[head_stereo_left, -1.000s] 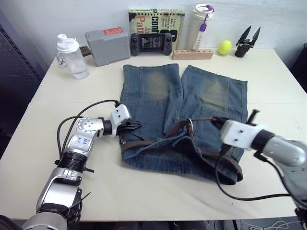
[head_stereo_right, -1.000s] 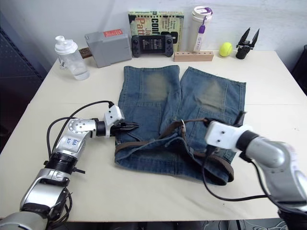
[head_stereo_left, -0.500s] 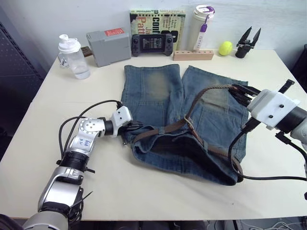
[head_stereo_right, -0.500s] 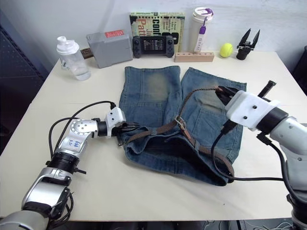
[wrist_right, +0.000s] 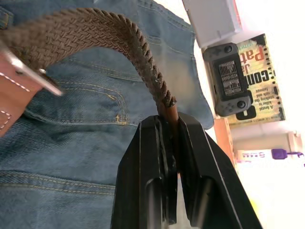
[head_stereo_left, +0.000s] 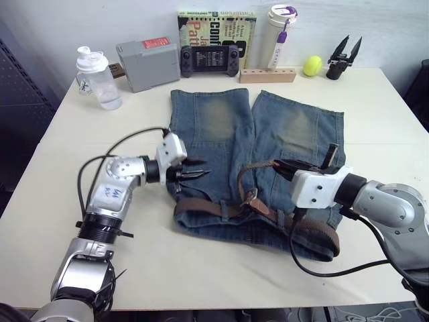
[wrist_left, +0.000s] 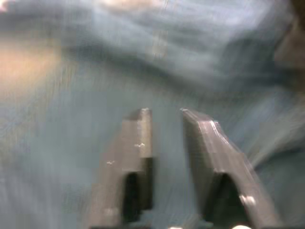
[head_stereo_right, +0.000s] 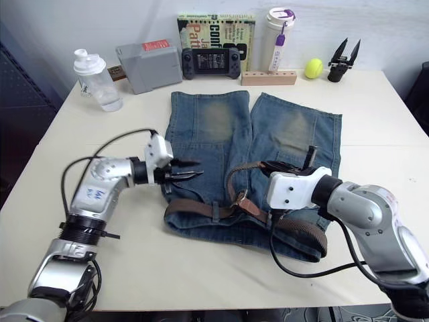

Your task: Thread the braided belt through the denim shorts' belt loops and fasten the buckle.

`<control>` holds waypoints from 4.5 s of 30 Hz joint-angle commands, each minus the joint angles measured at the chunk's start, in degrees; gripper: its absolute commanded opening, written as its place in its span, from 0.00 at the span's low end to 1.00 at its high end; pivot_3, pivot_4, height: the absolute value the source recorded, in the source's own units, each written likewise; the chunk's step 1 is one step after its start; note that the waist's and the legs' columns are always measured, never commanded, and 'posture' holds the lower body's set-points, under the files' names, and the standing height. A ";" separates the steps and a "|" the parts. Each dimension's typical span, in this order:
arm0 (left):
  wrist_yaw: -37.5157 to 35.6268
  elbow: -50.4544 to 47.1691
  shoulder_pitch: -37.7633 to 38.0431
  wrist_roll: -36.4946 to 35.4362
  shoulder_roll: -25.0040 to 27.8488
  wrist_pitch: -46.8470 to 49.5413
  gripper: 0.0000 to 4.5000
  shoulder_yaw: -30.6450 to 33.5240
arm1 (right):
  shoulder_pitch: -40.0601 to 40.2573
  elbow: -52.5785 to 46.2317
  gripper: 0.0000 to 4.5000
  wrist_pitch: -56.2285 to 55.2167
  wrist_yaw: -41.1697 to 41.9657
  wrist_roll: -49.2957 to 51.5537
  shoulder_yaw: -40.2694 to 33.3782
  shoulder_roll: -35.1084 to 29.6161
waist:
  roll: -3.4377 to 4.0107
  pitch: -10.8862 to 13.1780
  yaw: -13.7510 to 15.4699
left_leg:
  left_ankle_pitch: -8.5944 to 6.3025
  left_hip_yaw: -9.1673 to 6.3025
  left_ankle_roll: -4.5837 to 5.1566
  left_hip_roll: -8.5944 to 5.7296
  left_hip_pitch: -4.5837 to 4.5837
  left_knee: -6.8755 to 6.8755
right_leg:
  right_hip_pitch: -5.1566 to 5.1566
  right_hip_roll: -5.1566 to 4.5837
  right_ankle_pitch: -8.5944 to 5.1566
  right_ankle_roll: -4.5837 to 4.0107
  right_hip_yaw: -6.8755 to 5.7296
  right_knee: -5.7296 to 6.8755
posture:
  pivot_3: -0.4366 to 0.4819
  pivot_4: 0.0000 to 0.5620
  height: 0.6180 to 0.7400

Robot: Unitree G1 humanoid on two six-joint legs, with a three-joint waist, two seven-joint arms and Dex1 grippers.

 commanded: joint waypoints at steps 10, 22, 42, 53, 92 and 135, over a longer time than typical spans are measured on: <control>9.33 -17.44 -1.92 -1.42 -3.19 11.89 0.98 -5.44 | -3.29 0.21 0.00 -2.51 -0.41 -3.12 2.30 1.53 | 0.01 -0.01 0.20 | 0.00 0.01 0.00 -0.03 0.03 0.00 | 0.04 0.01 0.00 0.00 0.03 -0.02 | 0.48 0.27 0.92; 16.43 -18.34 -0.69 6.77 -6.32 11.16 0.51 -10.45 | -4.11 -0.03 0.00 -2.11 -0.33 -4.15 2.55 2.41 | 0.01 -0.01 0.17 | 0.00 0.06 0.00 -0.02 0.03 -0.02 | 0.01 0.03 -0.01 -0.01 0.05 -0.04 | 0.48 0.27 0.92; 20.17 -18.92 1.44 9.87 -8.05 11.79 0.00 -10.98 | -5.50 -2.77 0.28 8.33 -1.07 -0.35 -0.60 7.16 | 0.01 -0.01 0.21 | 0.00 0.05 0.00 -0.02 0.03 -0.02 | 0.01 0.03 -0.01 -0.01 0.05 -0.03 | 0.48 0.27 0.92; 21.65 -22.18 2.94 8.11 -9.66 13.70 0.00 -9.47 | -1.67 -11.51 0.99 46.48 0.51 22.38 -17.05 13.14 | 0.01 -0.01 0.32 | 0.00 0.01 0.00 -0.01 0.02 -0.04 | 0.02 0.03 -0.01 -0.01 0.05 -0.01 | 0.48 0.27 0.92; 24.20 -28.19 14.97 1.34 -8.91 12.13 0.00 -1.05 | 0.85 -11.67 0.01 57.13 -19.89 29.98 4.25 21.24 | 0.00 -0.06 0.32 | 0.00 -0.03 -0.01 -0.04 0.04 -0.04 | 0.04 -0.01 -0.01 -0.03 0.09 -0.02 | 0.48 0.27 0.92; 25.82 -26.35 16.43 6.16 -5.89 5.92 0.00 -3.42 | -5.45 -12.50 0.01 63.96 -20.44 31.26 21.43 13.01 | 0.01 -0.06 0.14 | 0.00 -0.07 -0.01 -0.01 0.07 -0.13 | 0.01 0.03 -0.02 -0.04 0.10 -0.08 | 0.48 0.27 0.92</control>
